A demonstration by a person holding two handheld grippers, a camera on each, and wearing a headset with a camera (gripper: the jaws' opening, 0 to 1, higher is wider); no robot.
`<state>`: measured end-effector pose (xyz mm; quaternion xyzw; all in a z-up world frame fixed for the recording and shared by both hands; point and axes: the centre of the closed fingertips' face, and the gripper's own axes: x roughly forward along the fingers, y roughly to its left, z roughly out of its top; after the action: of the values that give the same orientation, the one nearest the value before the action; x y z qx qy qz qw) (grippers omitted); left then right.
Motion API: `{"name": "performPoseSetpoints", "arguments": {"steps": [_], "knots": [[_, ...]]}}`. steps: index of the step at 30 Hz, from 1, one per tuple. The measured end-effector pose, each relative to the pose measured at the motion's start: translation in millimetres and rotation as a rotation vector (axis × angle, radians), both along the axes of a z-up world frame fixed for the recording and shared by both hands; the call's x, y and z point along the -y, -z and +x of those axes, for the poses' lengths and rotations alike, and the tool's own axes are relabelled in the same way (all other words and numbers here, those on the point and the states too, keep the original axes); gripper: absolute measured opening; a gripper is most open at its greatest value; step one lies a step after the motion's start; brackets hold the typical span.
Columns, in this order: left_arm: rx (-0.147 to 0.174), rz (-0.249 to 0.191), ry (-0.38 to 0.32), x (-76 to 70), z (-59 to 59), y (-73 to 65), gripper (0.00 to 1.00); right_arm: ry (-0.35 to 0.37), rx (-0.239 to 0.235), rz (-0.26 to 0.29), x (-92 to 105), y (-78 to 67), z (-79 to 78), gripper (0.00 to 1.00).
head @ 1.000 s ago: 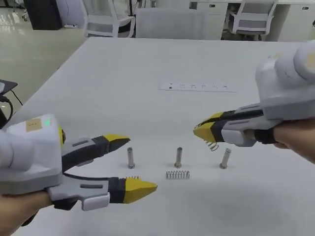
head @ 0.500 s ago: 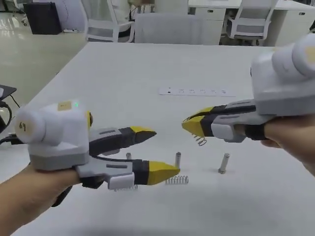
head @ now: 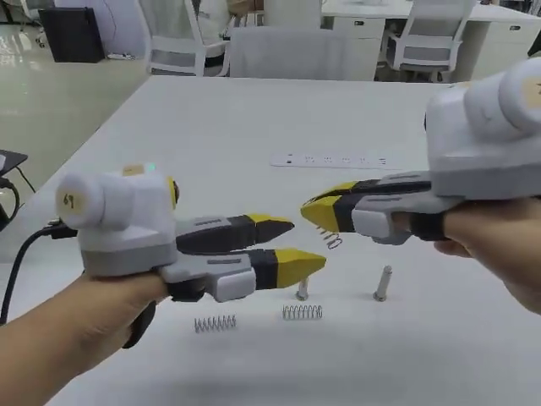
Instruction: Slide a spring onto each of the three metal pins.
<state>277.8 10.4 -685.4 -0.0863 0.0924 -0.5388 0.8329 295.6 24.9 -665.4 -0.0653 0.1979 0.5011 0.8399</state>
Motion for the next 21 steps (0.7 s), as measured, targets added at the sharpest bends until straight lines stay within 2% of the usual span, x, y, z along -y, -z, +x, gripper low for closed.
{"name": "performPoseSetpoints", "arguments": {"steps": [10, 21], "knots": [[-0.039, -0.027, 0.007, 11.3, 3.3, 1.9, 0.22, -0.005, 0.006, 0.007, -4.6, -0.2, -1.3, 0.08], [-0.057, -0.051, -0.005, 18.8, 6.8, 3.7, 0.14, -0.003, 0.0, 0.013, -5.3, 2.2, -0.4, 0.08]]}}
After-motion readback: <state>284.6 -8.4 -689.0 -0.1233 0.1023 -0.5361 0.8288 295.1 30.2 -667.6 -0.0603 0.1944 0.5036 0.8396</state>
